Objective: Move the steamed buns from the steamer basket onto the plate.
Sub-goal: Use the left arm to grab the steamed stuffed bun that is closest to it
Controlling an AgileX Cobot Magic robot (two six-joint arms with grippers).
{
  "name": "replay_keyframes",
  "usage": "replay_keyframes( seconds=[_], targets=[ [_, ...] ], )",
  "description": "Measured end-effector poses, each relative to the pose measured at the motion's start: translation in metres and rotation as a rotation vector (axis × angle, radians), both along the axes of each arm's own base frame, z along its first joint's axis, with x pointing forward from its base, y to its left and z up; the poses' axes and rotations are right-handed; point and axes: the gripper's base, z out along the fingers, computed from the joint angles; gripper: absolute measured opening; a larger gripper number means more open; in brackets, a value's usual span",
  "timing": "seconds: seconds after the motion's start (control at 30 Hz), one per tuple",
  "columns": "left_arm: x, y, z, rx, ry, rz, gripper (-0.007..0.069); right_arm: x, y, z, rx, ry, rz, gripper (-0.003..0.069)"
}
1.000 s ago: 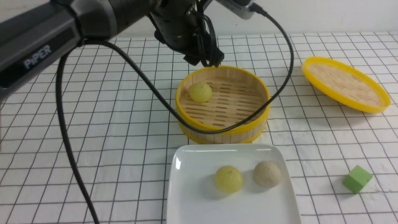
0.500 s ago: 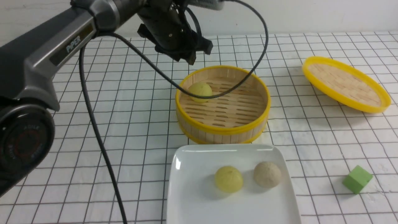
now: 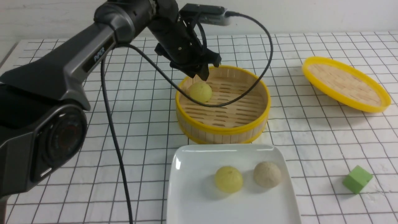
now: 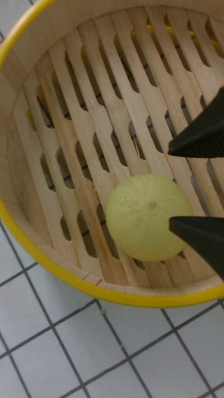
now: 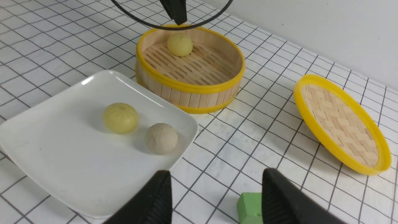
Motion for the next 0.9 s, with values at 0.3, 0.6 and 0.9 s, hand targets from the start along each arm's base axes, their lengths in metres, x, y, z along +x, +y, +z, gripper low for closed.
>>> replay_keyframes(
  seconds=[0.3,0.6,0.9],
  targets=[
    [0.004,-0.002,-0.013,0.023,-0.009,-0.042,0.0292,0.000,0.000,0.000,0.000,0.001,0.000,0.0399],
    [0.009,-0.004,-0.021,0.030,-0.028,-0.057,0.0292,0.000,0.000,0.000,0.000,0.001,0.000,0.0399],
    [0.016,-0.005,-0.046,0.062,-0.016,-0.057,0.0292,0.000,0.000,0.000,0.000,0.001,0.000,0.0399]
  ],
)
